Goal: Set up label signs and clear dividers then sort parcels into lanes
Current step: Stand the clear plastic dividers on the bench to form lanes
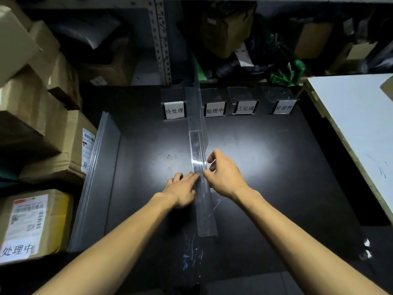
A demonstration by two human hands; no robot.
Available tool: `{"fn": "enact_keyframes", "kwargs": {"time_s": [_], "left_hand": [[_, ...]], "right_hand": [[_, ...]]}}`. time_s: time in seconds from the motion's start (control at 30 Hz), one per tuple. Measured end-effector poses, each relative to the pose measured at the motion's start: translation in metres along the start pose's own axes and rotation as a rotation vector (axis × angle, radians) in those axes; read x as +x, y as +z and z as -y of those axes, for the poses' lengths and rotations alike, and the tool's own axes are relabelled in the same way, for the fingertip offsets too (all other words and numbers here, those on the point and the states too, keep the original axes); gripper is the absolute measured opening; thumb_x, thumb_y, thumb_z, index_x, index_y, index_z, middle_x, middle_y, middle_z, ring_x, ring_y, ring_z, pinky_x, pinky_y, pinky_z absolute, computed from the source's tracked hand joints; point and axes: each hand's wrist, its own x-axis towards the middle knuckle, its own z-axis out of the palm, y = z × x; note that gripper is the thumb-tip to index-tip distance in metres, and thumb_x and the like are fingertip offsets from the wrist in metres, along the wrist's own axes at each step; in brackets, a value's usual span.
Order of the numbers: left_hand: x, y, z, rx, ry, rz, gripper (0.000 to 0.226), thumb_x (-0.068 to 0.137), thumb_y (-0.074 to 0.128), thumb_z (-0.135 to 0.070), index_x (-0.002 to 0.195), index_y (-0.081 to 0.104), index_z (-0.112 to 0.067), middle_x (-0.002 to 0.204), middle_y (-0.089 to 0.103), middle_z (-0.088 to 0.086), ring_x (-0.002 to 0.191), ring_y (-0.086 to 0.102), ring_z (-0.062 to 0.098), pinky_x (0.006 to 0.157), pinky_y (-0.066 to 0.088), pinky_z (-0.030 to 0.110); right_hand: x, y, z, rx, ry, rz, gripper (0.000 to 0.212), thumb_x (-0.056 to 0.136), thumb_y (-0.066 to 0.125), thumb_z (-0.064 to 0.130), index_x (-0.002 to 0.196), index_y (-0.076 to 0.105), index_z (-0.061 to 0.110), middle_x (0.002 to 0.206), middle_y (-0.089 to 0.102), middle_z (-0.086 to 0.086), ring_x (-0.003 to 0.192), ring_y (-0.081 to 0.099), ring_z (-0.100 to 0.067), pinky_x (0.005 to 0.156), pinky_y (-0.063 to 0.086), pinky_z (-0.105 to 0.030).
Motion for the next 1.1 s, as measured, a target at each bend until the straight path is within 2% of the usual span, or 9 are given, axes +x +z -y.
{"fn": "enact_keyframes", "kwargs": {"time_s": [0.17, 0.23, 0.33, 0.47, 0.57, 0.7, 0.8, 0.97, 1.1], "left_hand": [[-0.026, -0.003, -0.006, -0.054, -0.076, 0.061, 0.071, 0.1, 0.041, -0.036, 0.157, 0.002, -0.023, 0.165, -0.004, 0.011, 0.151, 0.001, 0.03, 0.119, 0.01, 0.046], [-0.034, -0.017, -0.005, -0.072, -0.052, 0.05, 0.064, 0.1, 0.041, -0.033, 0.157, 0.013, -0.02, 0.164, 0.012, 0.012, 0.15, 0.013, 0.028, 0.12, 0.016, 0.041], [-0.063, -0.05, -0.004, -0.198, 0.0, -0.072, 0.044, 0.1, 0.041, -0.023, 0.143, 0.046, -0.019, 0.144, 0.052, 0.006, 0.133, 0.047, 0.021, 0.112, 0.035, 0.034], [-0.109, -0.085, 0.002, -0.285, 0.049, -0.272, 0.035, 0.097, 0.041, -0.019, 0.123, 0.064, -0.023, 0.118, 0.07, -0.002, 0.104, 0.063, 0.011, 0.093, 0.048, 0.03], [-0.147, -0.104, 0.017, -0.289, 0.063, -0.341, 0.032, 0.096, 0.041, -0.02, 0.115, 0.066, -0.027, 0.106, 0.072, -0.006, 0.089, 0.063, 0.001, 0.086, 0.05, 0.025], [-0.186, -0.123, 0.059, -0.308, 0.029, -0.426, 0.026, 0.098, 0.043, -0.02, 0.109, 0.066, -0.026, 0.098, 0.07, -0.008, 0.087, 0.063, 0.001, 0.085, 0.054, 0.028], [-0.21, -0.127, 0.099, -0.393, -0.036, -0.499, 0.022, 0.098, 0.046, -0.02, 0.102, 0.066, -0.029, 0.094, 0.069, -0.009, 0.087, 0.064, 0.002, 0.084, 0.053, 0.029], [-0.223, -0.115, 0.166, -0.485, -0.134, -0.519, 0.024, 0.096, 0.05, -0.012, 0.097, 0.068, -0.027, 0.103, 0.07, -0.001, 0.096, 0.065, 0.016, 0.092, 0.051, 0.036], [-0.212, -0.092, 0.208, -0.423, -0.094, -0.534, 0.024, 0.093, 0.05, -0.017, 0.104, 0.07, -0.026, 0.109, 0.069, -0.005, 0.103, 0.063, 0.014, 0.091, 0.048, 0.027]], "right_hand": [[-0.023, -0.007, 0.005, -0.072, -0.005, -0.014, 0.035, 0.092, 0.055, 0.03, 0.122, 0.044, 0.017, 0.126, 0.047, -0.007, 0.1, 0.057, -0.03, 0.084, 0.045, -0.036], [-0.021, -0.015, 0.012, -0.116, -0.025, -0.03, 0.037, 0.093, 0.053, 0.031, 0.126, 0.044, 0.016, 0.129, 0.044, -0.007, 0.101, 0.056, -0.032, 0.082, 0.043, -0.037], [-0.027, -0.032, 0.036, -0.105, -0.054, 0.042, 0.039, 0.092, 0.052, 0.028, 0.128, 0.047, 0.014, 0.134, 0.045, -0.009, 0.11, 0.055, -0.032, 0.093, 0.046, -0.04], [-0.031, -0.038, 0.078, -0.117, -0.151, 0.108, 0.041, 0.092, 0.052, 0.027, 0.131, 0.05, 0.012, 0.137, 0.05, -0.011, 0.117, 0.055, -0.029, 0.098, 0.046, -0.04], [-0.032, -0.032, 0.118, -0.131, -0.241, 0.152, 0.04, 0.093, 0.053, 0.028, 0.129, 0.053, 0.011, 0.134, 0.055, -0.011, 0.116, 0.057, -0.027, 0.098, 0.048, -0.04], [-0.035, -0.007, 0.173, -0.131, -0.349, 0.207, 0.032, 0.094, 0.054, 0.031, 0.12, 0.056, 0.013, 0.123, 0.062, -0.009, 0.106, 0.059, -0.023, 0.087, 0.05, -0.034], [-0.035, 0.02, 0.206, -0.179, -0.39, 0.257, 0.034, 0.094, 0.054, 0.035, 0.121, 0.055, 0.014, 0.124, 0.062, -0.009, 0.106, 0.059, -0.025, 0.089, 0.051, -0.038], [-0.028, 0.079, 0.24, -0.332, -0.32, 0.312, 0.043, 0.094, 0.053, 0.041, 0.124, 0.052, 0.012, 0.126, 0.063, -0.015, 0.111, 0.06, -0.035, 0.092, 0.05, -0.041], [-0.01, 0.128, 0.253, -0.454, -0.206, 0.148, 0.06, 0.089, 0.056, 0.055, 0.126, 0.044, 0.009, 0.12, 0.063, -0.015, 0.109, 0.06, -0.038, 0.078, 0.047, -0.039]]}}
